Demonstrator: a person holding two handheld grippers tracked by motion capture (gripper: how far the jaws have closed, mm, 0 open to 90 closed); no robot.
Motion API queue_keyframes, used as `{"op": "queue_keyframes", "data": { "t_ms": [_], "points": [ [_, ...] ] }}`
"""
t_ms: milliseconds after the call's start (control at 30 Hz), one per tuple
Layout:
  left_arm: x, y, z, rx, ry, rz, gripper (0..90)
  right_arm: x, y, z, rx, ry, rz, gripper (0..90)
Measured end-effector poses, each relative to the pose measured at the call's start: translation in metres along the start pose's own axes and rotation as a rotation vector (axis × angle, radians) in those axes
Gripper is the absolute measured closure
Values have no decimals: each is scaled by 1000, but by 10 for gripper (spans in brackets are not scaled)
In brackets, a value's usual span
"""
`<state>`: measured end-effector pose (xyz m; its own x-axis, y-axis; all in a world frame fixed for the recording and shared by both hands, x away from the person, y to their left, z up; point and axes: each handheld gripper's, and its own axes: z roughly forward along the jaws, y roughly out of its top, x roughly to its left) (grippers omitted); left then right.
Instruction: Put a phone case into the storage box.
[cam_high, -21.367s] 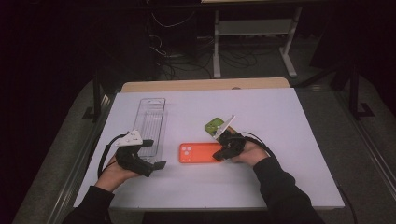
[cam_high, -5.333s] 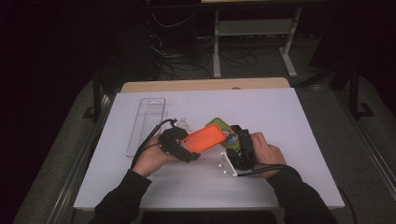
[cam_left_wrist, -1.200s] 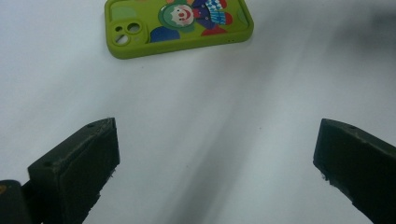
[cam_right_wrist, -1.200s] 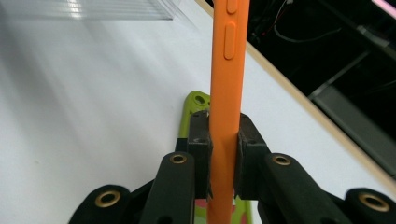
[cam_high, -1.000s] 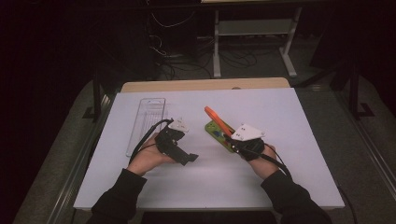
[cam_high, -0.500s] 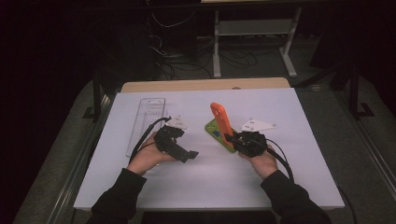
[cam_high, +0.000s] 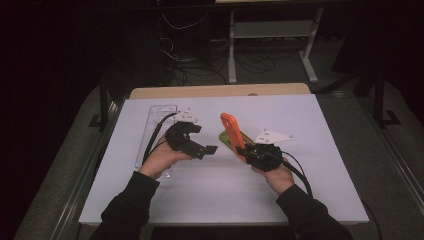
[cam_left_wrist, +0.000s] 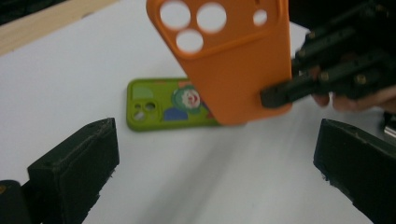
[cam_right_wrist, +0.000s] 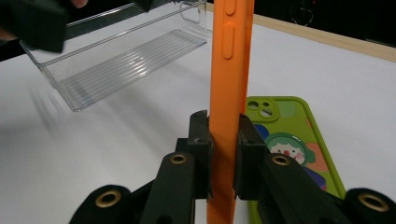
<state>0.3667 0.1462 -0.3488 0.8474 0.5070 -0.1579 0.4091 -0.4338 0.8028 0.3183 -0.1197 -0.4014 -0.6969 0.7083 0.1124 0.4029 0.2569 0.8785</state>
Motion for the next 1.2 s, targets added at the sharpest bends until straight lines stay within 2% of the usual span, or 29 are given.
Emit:
{"op": "queue_keyframes", "data": {
  "t_ms": [33, 100, 167, 433, 500, 567, 600, 767, 900, 1100, 1200],
  "points": [
    [2, 2, 1, -4, -6, 8, 0, 1, 0, 0, -1, 3, 1, 783],
    [2, 6, 4, -29, -19, -15, 0, 2, 0, 1, -3, 9, -2, 783],
    [2, 10, 7, -35, -33, -18, 0, 3, 0, 1, -4, 12, -5, 782],
    [-1, 20, 21, -59, -44, -36, 0, 8, 0, 3, -13, 20, -9, 783],
    [0, 22, 25, -67, -48, -22, 0, 10, 1, 3, -19, 27, -6, 783],
    [0, 22, 29, -79, -58, -37, 0, 11, 1, 2, -24, 31, -9, 783],
    [1, 23, 30, -75, -58, -25, 0, 12, 1, 2, -29, 35, -8, 783],
    [-2, 23, 38, -94, -82, -63, 0, 13, 2, 1, -42, 44, -9, 783],
    [-4, 23, 43, -96, -98, -68, 0, 14, 2, 1, -45, 48, -14, 783],
    [-3, 23, 44, -107, -101, -69, 4, 15, 2, 2, -46, 50, -14, 783],
    [-3, 23, 43, -126, -96, -80, 58, 15, 1, 2, -44, 49, -15, 784]
  ]
}}
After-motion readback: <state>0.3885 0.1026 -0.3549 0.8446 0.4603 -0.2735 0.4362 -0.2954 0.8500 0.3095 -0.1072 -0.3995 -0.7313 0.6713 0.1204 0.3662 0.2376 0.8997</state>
